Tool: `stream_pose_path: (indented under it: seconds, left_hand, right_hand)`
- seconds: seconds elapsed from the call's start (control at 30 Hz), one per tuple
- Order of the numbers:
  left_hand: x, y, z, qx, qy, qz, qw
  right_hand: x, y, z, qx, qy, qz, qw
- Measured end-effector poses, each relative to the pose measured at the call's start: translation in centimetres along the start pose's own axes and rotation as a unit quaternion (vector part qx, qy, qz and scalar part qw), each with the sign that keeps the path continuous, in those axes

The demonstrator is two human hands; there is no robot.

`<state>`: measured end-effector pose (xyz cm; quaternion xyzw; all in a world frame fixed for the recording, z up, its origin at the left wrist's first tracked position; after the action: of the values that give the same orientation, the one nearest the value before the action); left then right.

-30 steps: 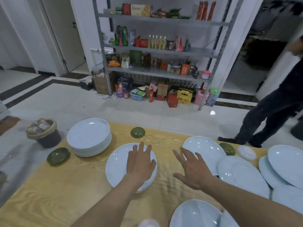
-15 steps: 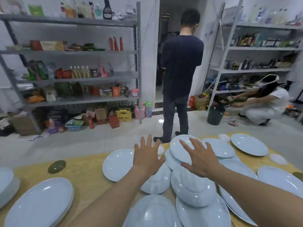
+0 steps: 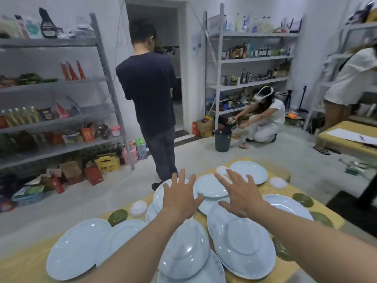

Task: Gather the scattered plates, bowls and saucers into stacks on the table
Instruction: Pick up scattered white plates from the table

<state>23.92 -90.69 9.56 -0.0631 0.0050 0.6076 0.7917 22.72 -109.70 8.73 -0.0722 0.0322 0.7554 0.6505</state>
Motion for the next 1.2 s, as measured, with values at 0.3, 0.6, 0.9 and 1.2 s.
stream_pose_path:
  seconds: [0.3,0.6,0.9,1.2]
  left_hand:
    - [-6.0,-8.7,-2.4,0.003,-0.007,-0.073,0.997]
    - [-12.4,-18.5,-6.5,0.032,0.015,-0.075,0.997]
    - [-18.3,-30.9,-15.2,0.146,0.432,0.231,0.86]
    - [-19.5,-37.8,-26.8,0.184,0.599,0.439,0.644]
  right_hand:
    - [-9.6,-3.1,-2.4,0.034,0.009,-0.08,0.996]
    - [-19.8,-11.2,-6.1,0.061,0.004,-0.09,0.994]
    - [-30.6,-21.7,-15.0,0.122,-0.307,-0.194,0.924]
    - [-36.8,-27.7,-25.9,0.147,-0.516,-0.36,0.764]
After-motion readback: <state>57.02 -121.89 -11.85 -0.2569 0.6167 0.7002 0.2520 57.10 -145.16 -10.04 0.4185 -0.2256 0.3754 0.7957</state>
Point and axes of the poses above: each hand's wrist, its own y-axis away from the middle knuckle, its own z-axis out of the back of the hand, x = y × z, the point moved 2 cm from there along -y, towards the middle knuckle
